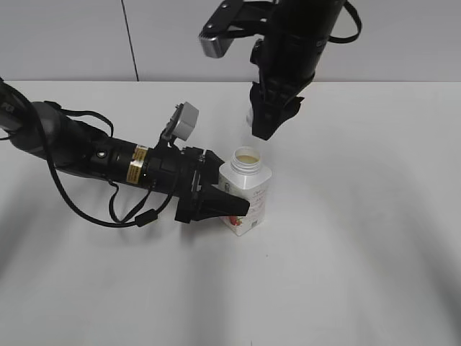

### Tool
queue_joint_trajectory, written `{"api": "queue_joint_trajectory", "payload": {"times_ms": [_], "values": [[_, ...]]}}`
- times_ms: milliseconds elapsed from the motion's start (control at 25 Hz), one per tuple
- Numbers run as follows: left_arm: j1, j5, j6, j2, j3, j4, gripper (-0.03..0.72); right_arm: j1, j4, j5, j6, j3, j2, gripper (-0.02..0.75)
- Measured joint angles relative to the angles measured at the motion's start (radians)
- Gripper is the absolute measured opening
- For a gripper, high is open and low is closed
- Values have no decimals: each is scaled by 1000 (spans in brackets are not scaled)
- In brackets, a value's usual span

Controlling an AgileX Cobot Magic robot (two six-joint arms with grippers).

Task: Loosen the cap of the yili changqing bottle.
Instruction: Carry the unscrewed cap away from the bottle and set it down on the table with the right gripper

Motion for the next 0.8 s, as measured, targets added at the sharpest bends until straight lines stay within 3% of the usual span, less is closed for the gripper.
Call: {"api": "queue_joint_trajectory", "payload": {"times_ms": [240, 440, 600, 800], "values": [[0, 0, 0, 0, 0, 2, 482, -219, 125, -1, 252, 6, 0, 390], [0, -1, 0, 0, 0, 2, 482, -400, 135, -56, 373, 104, 2, 390], [0, -1, 0, 0, 0, 2, 482, -477, 130, -130, 419, 214, 2, 390], [0, -1, 0, 0, 0, 3, 481, -512, 112, -251, 487, 367, 2, 390]]}}
